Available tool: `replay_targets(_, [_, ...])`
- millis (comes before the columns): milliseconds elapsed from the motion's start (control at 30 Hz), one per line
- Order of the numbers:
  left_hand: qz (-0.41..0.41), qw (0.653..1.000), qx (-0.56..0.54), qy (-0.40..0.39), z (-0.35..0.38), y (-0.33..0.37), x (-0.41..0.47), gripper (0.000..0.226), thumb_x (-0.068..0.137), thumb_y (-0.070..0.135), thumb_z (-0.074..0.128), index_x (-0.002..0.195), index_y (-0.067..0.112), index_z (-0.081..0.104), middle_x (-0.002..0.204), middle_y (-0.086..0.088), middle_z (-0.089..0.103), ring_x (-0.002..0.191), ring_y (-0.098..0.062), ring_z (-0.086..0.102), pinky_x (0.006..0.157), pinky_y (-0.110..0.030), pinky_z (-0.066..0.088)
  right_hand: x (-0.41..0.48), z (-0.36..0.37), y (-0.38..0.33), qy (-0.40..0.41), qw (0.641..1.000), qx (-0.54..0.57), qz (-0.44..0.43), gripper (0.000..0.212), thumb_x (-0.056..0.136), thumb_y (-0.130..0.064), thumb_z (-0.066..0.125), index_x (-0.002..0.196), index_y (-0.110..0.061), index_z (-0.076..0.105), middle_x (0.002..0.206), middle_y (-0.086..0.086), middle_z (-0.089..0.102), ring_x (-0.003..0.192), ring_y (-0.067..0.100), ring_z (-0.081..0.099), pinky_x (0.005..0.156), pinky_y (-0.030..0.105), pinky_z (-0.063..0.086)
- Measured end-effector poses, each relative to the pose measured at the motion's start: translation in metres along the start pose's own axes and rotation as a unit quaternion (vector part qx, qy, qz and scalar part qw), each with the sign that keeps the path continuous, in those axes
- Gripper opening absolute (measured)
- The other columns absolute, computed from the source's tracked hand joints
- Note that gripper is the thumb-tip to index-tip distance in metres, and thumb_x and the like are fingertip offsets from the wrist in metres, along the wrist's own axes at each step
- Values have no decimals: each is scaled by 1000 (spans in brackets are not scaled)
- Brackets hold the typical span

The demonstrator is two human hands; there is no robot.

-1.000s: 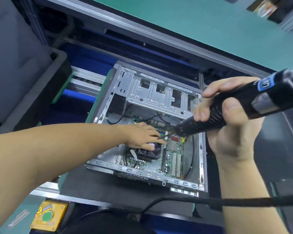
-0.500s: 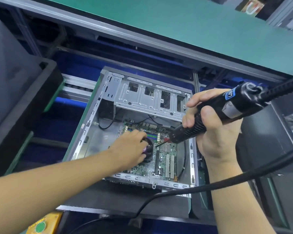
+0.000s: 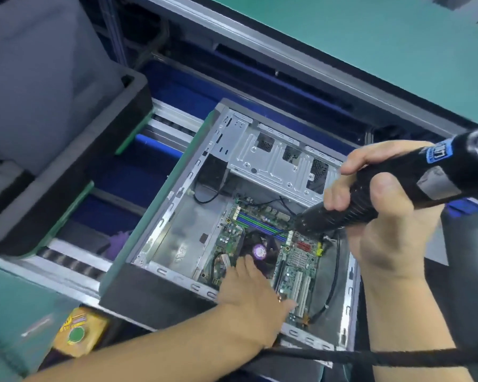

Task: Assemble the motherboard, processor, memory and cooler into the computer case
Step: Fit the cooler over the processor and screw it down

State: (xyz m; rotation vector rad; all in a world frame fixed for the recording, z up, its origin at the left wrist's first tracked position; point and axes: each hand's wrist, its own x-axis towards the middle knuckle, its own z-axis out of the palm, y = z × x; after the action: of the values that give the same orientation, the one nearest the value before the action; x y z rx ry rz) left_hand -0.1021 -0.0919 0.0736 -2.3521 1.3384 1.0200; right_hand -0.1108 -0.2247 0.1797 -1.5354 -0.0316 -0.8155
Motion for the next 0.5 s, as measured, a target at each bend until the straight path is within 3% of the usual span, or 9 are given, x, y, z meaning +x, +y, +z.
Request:
replay_targets(67, [-17,999,-17,-22,4,4,0,92,96,66,9,149,-7,-5,157,-27,-12,147,-40,-7,120,-50,8,8,3,6,-23,1000,17,9,13,87,-11,53,98,-15,59,88,7,63,49,22,54,54,36,41])
replay_targets(133, [-19,999,-20,-18,2,4,2,96,93,70,9,149,-6,-7,157,-28,-10,147,-41,-6,120,-50,8,14,9,10,-48,998,36,17,16,87,-10,52,97,-19,62,87,5,63,49,21,54,56,35,42])
replay_targets(333, [-29,999,-25,2,8,-1,3,105,88,76,11,150,-8,1,158,-28,-5,148,-37,2,120,-49,6,10,29,21,-116,986,88,86,26,81,-10,52,93,-28,66,81,2,63,47,20,52,55,33,43])
replay_targets(500, [-34,998,-39,21,12,-1,5,102,88,74,16,150,-8,6,158,-27,-5,148,-36,4,120,-48,8,6,35,24,-137,982,94,87,27,81,-10,53,91,-31,67,80,-1,64,47,20,52,55,32,44])
